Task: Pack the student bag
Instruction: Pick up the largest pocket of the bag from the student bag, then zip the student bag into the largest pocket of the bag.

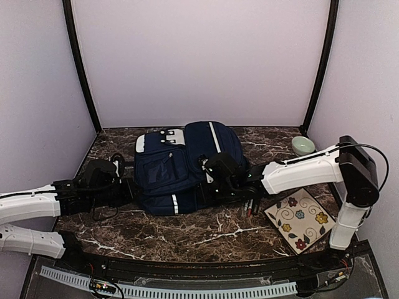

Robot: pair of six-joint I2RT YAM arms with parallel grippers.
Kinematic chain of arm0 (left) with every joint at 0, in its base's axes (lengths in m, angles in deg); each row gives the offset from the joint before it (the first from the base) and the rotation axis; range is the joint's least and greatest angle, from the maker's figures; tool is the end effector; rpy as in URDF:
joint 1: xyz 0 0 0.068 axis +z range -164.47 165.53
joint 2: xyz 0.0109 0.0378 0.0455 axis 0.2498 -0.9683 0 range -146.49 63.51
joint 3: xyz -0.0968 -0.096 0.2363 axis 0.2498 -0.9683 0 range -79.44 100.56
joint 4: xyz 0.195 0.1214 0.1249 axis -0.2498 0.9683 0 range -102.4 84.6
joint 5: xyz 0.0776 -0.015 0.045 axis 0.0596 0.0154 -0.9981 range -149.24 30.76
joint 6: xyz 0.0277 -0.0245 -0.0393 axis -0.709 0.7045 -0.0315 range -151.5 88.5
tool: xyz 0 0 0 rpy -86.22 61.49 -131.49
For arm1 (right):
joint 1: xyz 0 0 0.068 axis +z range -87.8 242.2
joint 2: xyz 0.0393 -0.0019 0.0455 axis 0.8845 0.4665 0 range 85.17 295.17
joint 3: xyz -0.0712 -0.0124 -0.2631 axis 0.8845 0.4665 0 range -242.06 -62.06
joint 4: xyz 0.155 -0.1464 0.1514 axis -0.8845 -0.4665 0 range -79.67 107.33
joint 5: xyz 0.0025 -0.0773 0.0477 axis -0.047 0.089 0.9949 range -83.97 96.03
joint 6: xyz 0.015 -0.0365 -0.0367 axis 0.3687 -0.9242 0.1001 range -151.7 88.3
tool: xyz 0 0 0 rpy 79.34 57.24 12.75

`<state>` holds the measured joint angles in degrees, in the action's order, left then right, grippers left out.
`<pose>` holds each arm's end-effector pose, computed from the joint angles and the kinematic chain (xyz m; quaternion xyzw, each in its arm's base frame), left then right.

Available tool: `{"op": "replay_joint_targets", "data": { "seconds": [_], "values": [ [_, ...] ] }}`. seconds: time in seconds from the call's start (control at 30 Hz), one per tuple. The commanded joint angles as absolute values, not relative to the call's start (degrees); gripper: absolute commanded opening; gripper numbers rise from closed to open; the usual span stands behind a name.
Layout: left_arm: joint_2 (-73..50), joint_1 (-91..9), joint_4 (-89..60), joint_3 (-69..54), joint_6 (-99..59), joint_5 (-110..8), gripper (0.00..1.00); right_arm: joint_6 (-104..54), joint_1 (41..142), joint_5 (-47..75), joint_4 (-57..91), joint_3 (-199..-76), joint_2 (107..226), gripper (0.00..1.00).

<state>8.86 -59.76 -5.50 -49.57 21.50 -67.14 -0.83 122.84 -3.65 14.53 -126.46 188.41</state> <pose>0.1498 -0.1443 0.2232 -0.0920 0.8670 -0.3282 0.3635 0.1966 0.3375 0.1911 -0.2002 0.8874 0.2387 0.3399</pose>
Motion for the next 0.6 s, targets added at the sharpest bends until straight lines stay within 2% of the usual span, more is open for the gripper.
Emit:
{"op": "replay_joint_targets", "data": {
  "seconds": [0.0,0.23,0.4,0.57],
  "values": [
    [11.63,-60.78,-4.54,-47.27,18.28,-69.29,0.0,-1.66,121.11,-8.21,11.3,-125.51,182.92,0.0],
    [15.44,-60.0,3.15,-46.97,14.63,-80.75,0.0,-7.07,113.76,-7.62,3.95,-114.04,170.47,0.0],
    [16.4,-53.74,3.46,-46.65,12.56,-77.84,0.0,-11.35,104.43,-2.57,0.92,-105.96,164.13,0.0],
    [15.69,-43.75,1.52,-45.13,7.0,-74.77,0.0,-14.47,104.61,7.57,2.75,-108.19,164.86,0.0]
  ]
}}
